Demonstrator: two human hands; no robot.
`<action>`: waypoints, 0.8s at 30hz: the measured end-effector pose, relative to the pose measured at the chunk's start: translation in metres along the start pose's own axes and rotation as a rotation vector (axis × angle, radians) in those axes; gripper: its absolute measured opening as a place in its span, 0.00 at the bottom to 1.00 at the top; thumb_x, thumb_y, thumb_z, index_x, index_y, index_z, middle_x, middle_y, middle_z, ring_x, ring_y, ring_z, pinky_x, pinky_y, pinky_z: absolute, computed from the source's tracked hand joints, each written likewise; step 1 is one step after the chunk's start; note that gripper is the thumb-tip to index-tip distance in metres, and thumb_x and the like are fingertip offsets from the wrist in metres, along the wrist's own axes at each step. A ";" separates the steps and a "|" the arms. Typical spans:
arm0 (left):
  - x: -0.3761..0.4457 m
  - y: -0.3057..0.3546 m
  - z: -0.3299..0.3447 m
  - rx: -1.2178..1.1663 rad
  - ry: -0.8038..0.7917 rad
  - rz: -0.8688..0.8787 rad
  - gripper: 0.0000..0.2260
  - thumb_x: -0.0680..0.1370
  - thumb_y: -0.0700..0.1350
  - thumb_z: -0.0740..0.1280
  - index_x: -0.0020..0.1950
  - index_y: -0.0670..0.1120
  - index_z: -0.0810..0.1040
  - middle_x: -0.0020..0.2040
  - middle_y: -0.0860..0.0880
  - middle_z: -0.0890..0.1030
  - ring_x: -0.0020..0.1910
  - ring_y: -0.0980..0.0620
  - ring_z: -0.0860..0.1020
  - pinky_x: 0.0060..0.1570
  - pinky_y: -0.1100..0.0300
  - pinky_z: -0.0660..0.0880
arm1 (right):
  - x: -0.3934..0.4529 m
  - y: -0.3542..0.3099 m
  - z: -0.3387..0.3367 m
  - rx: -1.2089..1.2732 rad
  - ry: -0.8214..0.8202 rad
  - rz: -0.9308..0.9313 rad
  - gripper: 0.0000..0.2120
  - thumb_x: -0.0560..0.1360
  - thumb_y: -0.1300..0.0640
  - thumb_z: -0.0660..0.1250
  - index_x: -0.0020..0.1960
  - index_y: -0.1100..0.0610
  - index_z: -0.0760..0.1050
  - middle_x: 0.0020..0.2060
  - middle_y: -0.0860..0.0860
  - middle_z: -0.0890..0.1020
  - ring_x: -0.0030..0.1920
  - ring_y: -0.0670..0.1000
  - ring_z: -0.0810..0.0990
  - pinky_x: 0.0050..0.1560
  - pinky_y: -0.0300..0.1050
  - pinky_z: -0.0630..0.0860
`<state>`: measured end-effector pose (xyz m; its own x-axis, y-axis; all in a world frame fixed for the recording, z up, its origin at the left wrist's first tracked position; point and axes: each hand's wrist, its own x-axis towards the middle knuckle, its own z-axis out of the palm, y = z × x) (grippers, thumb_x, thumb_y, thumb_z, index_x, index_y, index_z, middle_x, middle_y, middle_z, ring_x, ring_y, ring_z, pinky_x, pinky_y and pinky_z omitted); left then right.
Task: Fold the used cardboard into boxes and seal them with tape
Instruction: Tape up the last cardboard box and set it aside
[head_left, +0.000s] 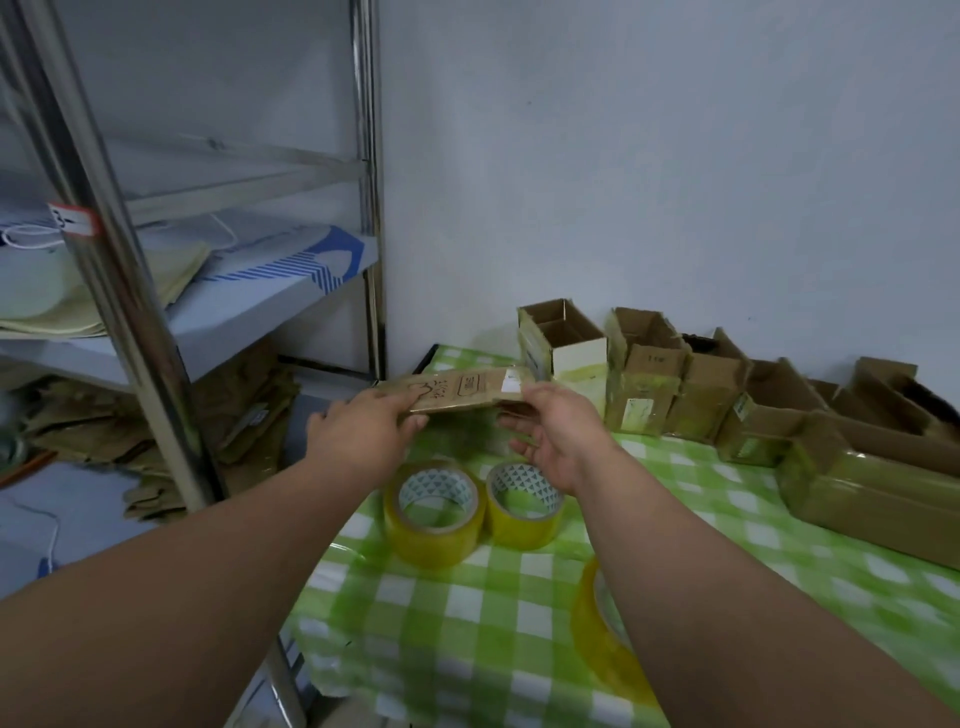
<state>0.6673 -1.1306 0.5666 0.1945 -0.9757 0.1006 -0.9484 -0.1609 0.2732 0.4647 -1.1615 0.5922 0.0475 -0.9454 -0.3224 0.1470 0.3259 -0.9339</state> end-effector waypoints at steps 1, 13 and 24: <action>0.001 -0.002 0.003 -0.073 0.025 0.012 0.21 0.81 0.62 0.56 0.74 0.65 0.65 0.72 0.50 0.71 0.66 0.41 0.71 0.64 0.46 0.69 | -0.001 -0.003 0.001 -0.021 0.005 -0.050 0.17 0.82 0.57 0.61 0.70 0.54 0.66 0.58 0.54 0.81 0.52 0.52 0.83 0.48 0.49 0.78; -0.051 0.045 -0.009 -0.131 0.443 0.077 0.18 0.83 0.56 0.57 0.72 0.60 0.70 0.70 0.55 0.73 0.63 0.44 0.66 0.53 0.51 0.62 | -0.034 -0.026 0.020 0.088 -0.146 -0.217 0.25 0.76 0.46 0.69 0.70 0.50 0.68 0.61 0.47 0.79 0.59 0.54 0.79 0.57 0.53 0.73; -0.079 0.121 -0.029 -0.406 0.340 -0.047 0.22 0.81 0.63 0.52 0.74 0.61 0.66 0.76 0.55 0.63 0.73 0.46 0.59 0.67 0.45 0.55 | -0.057 -0.030 -0.062 0.307 0.198 -0.261 0.22 0.77 0.73 0.57 0.62 0.50 0.68 0.55 0.56 0.81 0.51 0.59 0.83 0.44 0.53 0.82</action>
<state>0.5443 -1.0688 0.6199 0.3685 -0.8546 0.3658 -0.7765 -0.0667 0.6266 0.3965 -1.1177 0.6293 -0.2162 -0.9672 -0.1331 0.4166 0.0319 -0.9085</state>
